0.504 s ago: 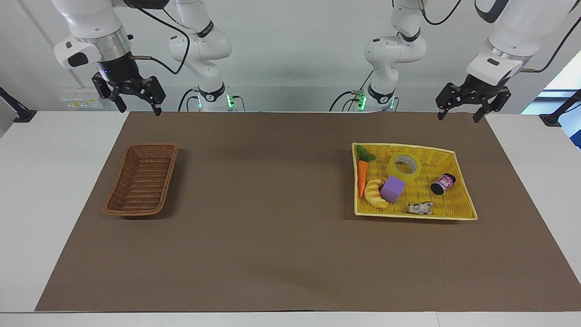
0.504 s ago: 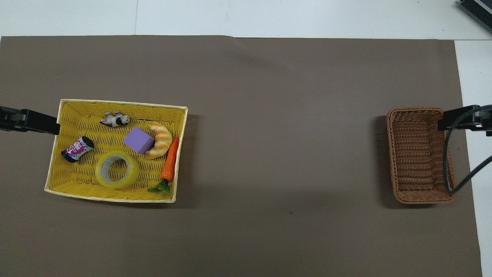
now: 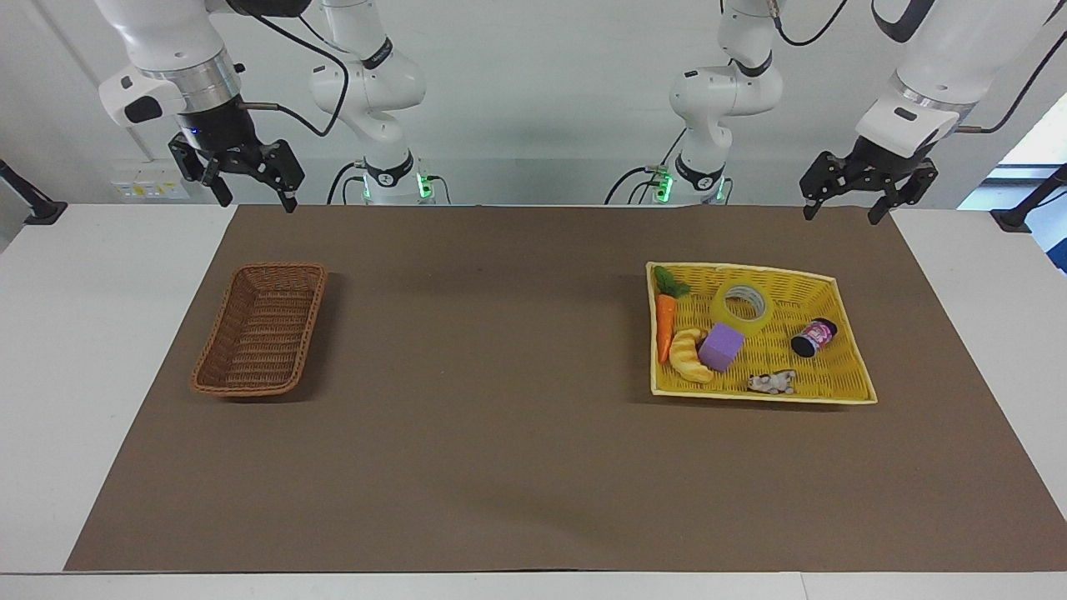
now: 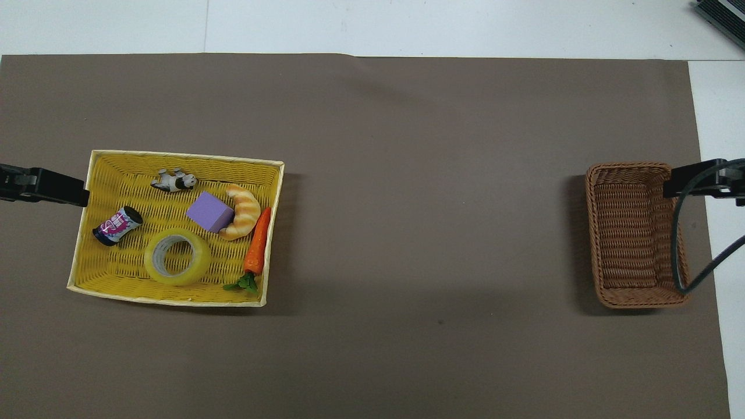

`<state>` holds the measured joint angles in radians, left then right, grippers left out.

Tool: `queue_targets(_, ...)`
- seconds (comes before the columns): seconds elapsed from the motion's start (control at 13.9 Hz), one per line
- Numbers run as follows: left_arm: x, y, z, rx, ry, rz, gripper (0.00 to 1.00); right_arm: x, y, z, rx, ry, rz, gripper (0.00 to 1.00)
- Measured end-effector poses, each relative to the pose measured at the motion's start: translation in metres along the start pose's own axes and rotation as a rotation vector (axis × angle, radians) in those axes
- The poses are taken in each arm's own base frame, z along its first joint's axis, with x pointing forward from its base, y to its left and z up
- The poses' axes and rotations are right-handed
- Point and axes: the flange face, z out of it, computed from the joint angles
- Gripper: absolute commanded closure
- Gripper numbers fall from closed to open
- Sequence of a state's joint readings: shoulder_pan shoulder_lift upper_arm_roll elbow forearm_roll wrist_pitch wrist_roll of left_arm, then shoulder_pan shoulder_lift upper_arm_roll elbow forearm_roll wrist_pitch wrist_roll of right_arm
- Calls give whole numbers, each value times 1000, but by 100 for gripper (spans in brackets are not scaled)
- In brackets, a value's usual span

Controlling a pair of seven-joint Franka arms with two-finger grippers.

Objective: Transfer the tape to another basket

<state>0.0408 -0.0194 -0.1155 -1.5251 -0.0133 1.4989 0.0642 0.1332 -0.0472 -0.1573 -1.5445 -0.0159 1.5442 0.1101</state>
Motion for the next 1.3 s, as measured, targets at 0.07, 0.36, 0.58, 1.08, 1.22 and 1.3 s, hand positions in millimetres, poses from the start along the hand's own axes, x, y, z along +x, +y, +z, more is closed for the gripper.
queue_targets(0.07,0,0,0,0,-1,0,0,0,0,0,0,0,0,0)
queue_targets(0.36,0,0,2,0,-4,0,0,0,0,0,0,0,0,0)
queue_targets(0.58,0,0,2,0,-6,-1,0,0,0,0,0,0,0,0)
queue_targets(1.08,0,-1,5,-1,-14,-1,0,0,0,0,0,0,0,0)
queue_targets(1.22,-1,-1,8,-1,-21,-1,0,0,0,0,0,0,0,0)
queue_targets(1.3,-1,-1,10,-1,-25,-1,0,0,0,0,0,0,0,0)
